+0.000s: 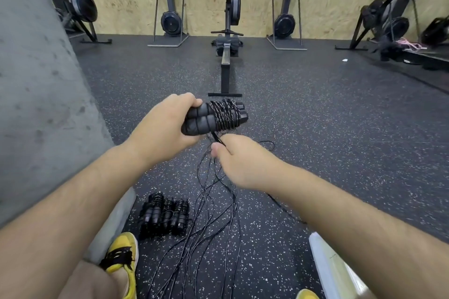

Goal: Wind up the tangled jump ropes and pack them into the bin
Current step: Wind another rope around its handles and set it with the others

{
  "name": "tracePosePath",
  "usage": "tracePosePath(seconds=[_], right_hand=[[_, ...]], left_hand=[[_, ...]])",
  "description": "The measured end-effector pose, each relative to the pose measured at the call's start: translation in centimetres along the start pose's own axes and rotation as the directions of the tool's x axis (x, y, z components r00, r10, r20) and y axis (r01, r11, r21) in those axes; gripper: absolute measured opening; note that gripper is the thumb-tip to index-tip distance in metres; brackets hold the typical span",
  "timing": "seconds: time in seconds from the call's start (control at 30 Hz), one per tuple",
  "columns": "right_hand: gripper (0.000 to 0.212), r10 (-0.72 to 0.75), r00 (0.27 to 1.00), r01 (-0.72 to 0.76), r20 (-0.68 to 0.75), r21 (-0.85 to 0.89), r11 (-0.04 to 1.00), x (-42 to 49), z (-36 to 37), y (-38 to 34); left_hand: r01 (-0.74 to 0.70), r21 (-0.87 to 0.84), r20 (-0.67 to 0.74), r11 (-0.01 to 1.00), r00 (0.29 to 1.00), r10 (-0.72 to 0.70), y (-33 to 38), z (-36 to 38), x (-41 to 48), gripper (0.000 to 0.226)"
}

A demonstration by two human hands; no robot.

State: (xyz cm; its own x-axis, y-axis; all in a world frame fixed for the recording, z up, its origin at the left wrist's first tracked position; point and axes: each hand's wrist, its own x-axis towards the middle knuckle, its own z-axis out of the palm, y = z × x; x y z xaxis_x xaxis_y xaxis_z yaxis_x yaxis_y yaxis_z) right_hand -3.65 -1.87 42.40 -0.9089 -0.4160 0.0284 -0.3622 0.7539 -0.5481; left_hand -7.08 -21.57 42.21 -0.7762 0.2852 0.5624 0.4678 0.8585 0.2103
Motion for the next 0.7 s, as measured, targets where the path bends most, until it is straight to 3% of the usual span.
tracePosePath(seconds=[0.2, 0.3, 0.43, 0.57, 0.7], right_hand=[[0.037, -0.022, 0.989, 0.028, 0.145, -0.04, 0.999, -2.3, -1.9, -1.6], [0.033, -0.09, 0.995, 0.099, 0.054, -0.202, 0.974, -3.0, -3.2, -2.2], [0.024, -0.274, 0.957, 0.179, -0.091, -0.559, 0.81, -2.4, -4.5, -1.5], [0.029, -0.371, 0.918, 0.216, -0.139, -0.608, 0.764, -1.2, -6.1, 0.3], [0.027, -0.409, 0.901, 0.266, -0.147, -0.556, 0.787, 0.1, -7.3, 2.1]], left_hand=[[-0.002, 0.133, 0.006, 0.991, 1.0, 0.001, -1.4, 0.1, 0.0, 0.039], [-0.055, 0.166, 0.038, 0.984, 0.998, 0.05, -1.6, 0.6, -0.2, 0.041], [-0.174, 0.167, 0.106, 0.971, 0.982, 0.157, -0.7, 1.4, -0.5, 0.048], [-0.296, 0.07, 0.191, 0.953, 0.941, 0.278, 0.7, 1.6, -0.9, 0.042], [-0.298, -0.065, 0.225, 0.952, 0.925, 0.305, 2.7, 0.9, -1.2, 0.044]])
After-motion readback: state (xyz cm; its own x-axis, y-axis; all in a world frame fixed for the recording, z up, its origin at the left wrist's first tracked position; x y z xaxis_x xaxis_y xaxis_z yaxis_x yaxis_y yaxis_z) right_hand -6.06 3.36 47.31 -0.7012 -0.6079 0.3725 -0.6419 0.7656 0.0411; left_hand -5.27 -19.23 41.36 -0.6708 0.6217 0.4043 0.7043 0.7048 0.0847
